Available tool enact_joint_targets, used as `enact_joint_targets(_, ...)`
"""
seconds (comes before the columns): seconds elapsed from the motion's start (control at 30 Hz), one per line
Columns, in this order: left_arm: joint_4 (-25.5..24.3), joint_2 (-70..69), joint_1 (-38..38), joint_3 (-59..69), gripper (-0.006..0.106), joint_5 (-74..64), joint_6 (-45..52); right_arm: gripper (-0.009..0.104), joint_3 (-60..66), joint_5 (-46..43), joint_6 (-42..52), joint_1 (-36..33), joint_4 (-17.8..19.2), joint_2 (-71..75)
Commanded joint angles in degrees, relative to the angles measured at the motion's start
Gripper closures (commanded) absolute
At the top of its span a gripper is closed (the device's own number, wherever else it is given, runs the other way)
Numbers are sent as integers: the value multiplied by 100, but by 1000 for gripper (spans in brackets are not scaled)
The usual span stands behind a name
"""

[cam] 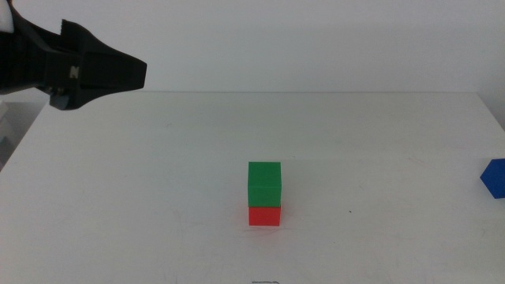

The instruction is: Stack red cubes first, then green, then blue cubes in a specific spot.

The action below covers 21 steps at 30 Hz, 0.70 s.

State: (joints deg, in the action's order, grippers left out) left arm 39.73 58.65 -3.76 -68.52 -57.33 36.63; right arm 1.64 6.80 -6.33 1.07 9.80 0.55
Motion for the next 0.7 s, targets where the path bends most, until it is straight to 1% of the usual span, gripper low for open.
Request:
enact_joint_targets(0.0, 326, -76, -8, -129, 7, 249, -8, 1, -167, -364, 30, 36, -135, 89)
enact_joint_targets(0.1, 326, -76, -8, -129, 7, 249, -8, 1, -640, 257, 30, 36, -513, -197)
enact_joint_targets(0.23, 316, -76, -8, -129, 7, 250, -8, 1, -1671, 1428, 30, 36, -750, -1077)
enact_joint_targets(0.37, 318, -76, -8, -129, 7, 250, -13, 1, -2676, 2446, 30, 36, -785, -2089)
enact_joint_targets(0.47, 318, -76, -8, -129, 7, 250, -13, 1, -3451, 2993, 30, 36, -785, -2852)
enact_joint_targets(0.53, 318, -76, -8, -129, 7, 250, -13, 1, -3857, 3132, 32, 36, -752, -3390)
enact_joint_targets(0.57, 318, -76, -8, -129, 7, 250, -13, 1, -4066, 3254, 26, 36, -792, -3627)
enact_joint_targets(0.67, 318, -76, -8, -129, 7, 250, -13, 1, -4676, 4035, 32, 36, -835, -4228)
